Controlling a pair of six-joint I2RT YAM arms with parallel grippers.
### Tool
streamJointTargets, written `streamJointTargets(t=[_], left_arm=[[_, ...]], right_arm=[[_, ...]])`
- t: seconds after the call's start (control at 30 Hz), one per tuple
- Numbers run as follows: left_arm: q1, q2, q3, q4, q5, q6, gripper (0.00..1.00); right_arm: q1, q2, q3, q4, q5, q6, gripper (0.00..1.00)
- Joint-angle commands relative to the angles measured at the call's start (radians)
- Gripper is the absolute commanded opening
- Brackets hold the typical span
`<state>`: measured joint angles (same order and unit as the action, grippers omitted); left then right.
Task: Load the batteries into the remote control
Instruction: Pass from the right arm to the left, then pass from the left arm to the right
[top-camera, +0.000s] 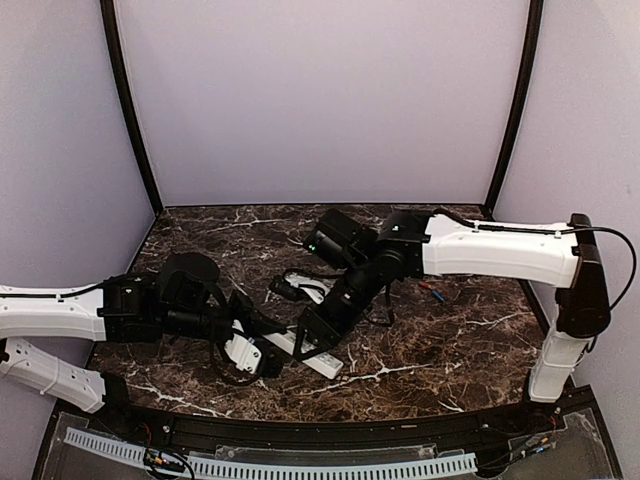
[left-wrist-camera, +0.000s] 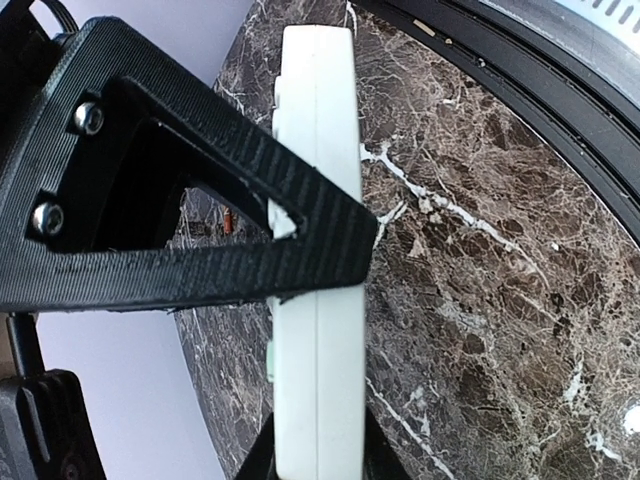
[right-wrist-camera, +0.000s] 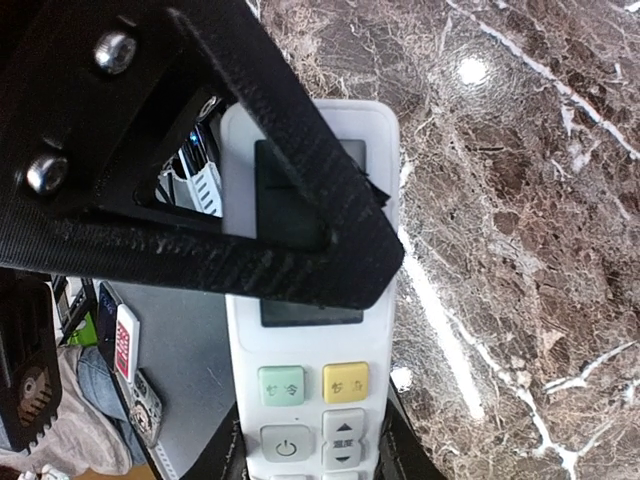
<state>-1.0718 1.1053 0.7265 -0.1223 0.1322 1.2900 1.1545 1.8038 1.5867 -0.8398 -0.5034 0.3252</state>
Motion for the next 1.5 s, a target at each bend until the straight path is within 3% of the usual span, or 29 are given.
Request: streamJointTargets(t=[0.0, 0.1, 0.13, 0.3, 0.4, 0.57, 0.77, 0.9, 1.03, 1.17, 1.2, 1.27, 1.33, 1.4, 1.47], left_arm=[[0.004, -0.017, 0.048, 0.059, -0.006, -0.181, 0.0], [0.005, -0.029, 0.068, 0.092, -0.005, -0.417, 0.0], [0.005, -0.028, 0.078, 0.105, 0.002, -0.48, 0.0], [0.007, -0.014, 0.082, 0.131, 0.124, -0.943, 0.0], [0.02, -0.014, 0.053, 0.255, 0.193, -1.16, 0.0], [0.079, -0.02, 0.005, 0.526, 0.357, -1.55, 0.0], [0.084, 0.017, -0.043, 0.686, 0.436, -1.708, 0.0], [0.083, 0.017, -0.053, 0.709, 0.452, -1.72, 0.0], [0.085, 0.002, -0.056, 0.696, 0.452, -1.712, 0.0], [0.085, -0.015, -0.058, 0.696, 0.451, -1.703, 0.0], [0.085, -0.018, -0.057, 0.693, 0.449, -1.696, 0.0], [0.085, -0.015, -0.054, 0.683, 0.443, -1.675, 0.01], [0.085, -0.007, -0.04, 0.64, 0.43, -1.642, 0.37], [0.085, 0.005, -0.005, 0.609, 0.423, -1.605, 0.59], [0.085, 0.02, 0.017, 0.6, 0.44, -1.585, 0.71]], right_arm=[[0.01, -0.094, 0.017, 0.068, 0.111, -0.042, 0.56], [0.011, -0.189, -0.01, 0.089, 0.272, -0.048, 0.96], [0.009, -0.23, -0.036, 0.114, 0.321, -0.052, 0.98], [0.007, -0.482, -0.224, 0.386, 0.437, -0.101, 0.99], [0.005, -0.618, -0.385, 0.622, 0.441, -0.148, 0.99], [0.005, -0.703, -0.547, 0.832, 0.444, -0.182, 0.99], [0.005, -0.642, -0.564, 0.97, 0.421, -0.172, 0.96], [0.004, -0.593, -0.56, 1.043, 0.415, -0.178, 0.82], [0.004, -0.561, -0.55, 1.075, 0.388, -0.174, 0.39], [0.004, -0.539, -0.534, 1.039, 0.355, -0.157, 0.05], [0.002, -0.536, -0.533, 1.036, 0.352, -0.148, 0.0], [0.003, -0.535, -0.536, 1.035, 0.347, -0.128, 0.0], [0.003, -0.527, -0.535, 1.035, 0.336, -0.113, 0.0], [0.003, -0.511, -0.524, 1.027, 0.319, -0.101, 0.0], [0.003, -0.491, -0.508, 1.015, 0.298, -0.09, 0.0]])
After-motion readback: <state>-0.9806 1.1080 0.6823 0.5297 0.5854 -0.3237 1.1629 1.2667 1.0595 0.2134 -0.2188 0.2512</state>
